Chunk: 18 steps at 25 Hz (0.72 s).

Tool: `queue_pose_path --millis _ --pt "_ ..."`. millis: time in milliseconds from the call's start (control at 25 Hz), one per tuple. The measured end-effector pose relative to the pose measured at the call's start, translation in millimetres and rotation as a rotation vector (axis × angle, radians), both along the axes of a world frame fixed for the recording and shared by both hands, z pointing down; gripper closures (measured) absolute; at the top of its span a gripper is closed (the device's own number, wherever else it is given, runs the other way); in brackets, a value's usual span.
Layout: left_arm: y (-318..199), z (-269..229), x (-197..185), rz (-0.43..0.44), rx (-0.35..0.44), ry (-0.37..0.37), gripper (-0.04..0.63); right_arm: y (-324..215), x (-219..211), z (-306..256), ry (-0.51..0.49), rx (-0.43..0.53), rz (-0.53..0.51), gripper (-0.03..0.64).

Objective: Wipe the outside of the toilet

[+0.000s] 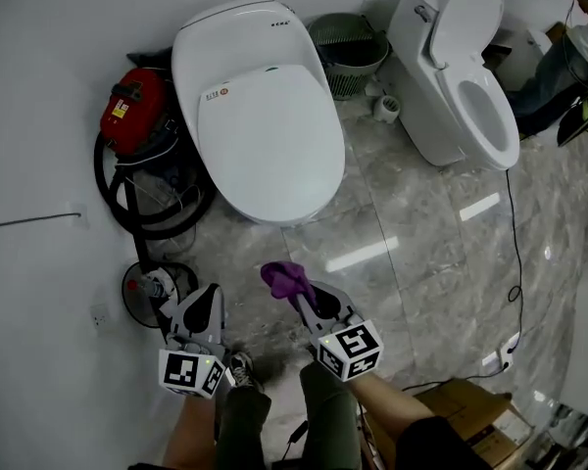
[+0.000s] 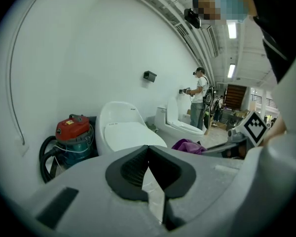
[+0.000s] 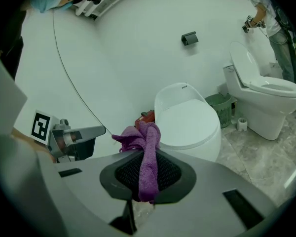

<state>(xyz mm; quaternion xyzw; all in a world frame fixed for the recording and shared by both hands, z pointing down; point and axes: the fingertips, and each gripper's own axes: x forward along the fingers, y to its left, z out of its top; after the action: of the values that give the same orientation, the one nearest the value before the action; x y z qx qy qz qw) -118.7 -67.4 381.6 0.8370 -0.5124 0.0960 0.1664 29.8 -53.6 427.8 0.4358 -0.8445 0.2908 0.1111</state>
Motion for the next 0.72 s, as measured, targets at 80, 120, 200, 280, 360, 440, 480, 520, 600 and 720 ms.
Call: queue_pose_path --millis 80,120,200,280,360,440,480,520,600,720 --pt "0.6 24.5 5.8 -0.011 0.006 0.008 0.588 0.2 -1.4 20.1 0.004 0.012 -0.015 0.575" --pt "0.4 36.7 10.0 -0.009 0.012 0.011 0.588 -0.1 -1.9 29.7 0.011 0.021 -0.026 0.575" --pt "-3.8 59.4 19.0 -0.006 0.031 0.017 0.588 -4.4 -4.0 49.1 0.029 0.043 -0.054 0.575" --pt "-10.2 79.8 26.7 -0.006 0.057 0.025 0.588 -12.8 -8.4 68.3 0.043 0.073 -0.088 0.575" --pt "-16.5 99.2 31.9 0.002 0.090 0.019 0.588 -23.1 -15.1 87.0 0.049 0.110 -0.122 0.575" --pt "-22.9 118.6 33.4 0.012 0.129 -0.001 0.588 -33.7 -24.3 104.9 0.044 0.152 -0.156 0.575" --pt "-26.2 129.0 32.1 0.014 0.146 -0.011 0.588 -38.9 -29.0 113.7 0.037 0.172 -0.168 0.575" --pt "-29.8 139.7 29.7 0.014 0.160 -0.018 0.588 -44.2 -33.3 122.6 0.029 0.190 -0.173 0.575" --pt "-38.7 159.9 24.1 0.012 0.185 -0.029 0.588 -55.5 -40.0 140.4 0.014 0.226 -0.175 0.575" --pt "-54.3 182.0 18.5 0.016 0.232 -0.042 0.588 -69.3 -48.7 164.1 -0.018 0.277 -0.189 0.575"
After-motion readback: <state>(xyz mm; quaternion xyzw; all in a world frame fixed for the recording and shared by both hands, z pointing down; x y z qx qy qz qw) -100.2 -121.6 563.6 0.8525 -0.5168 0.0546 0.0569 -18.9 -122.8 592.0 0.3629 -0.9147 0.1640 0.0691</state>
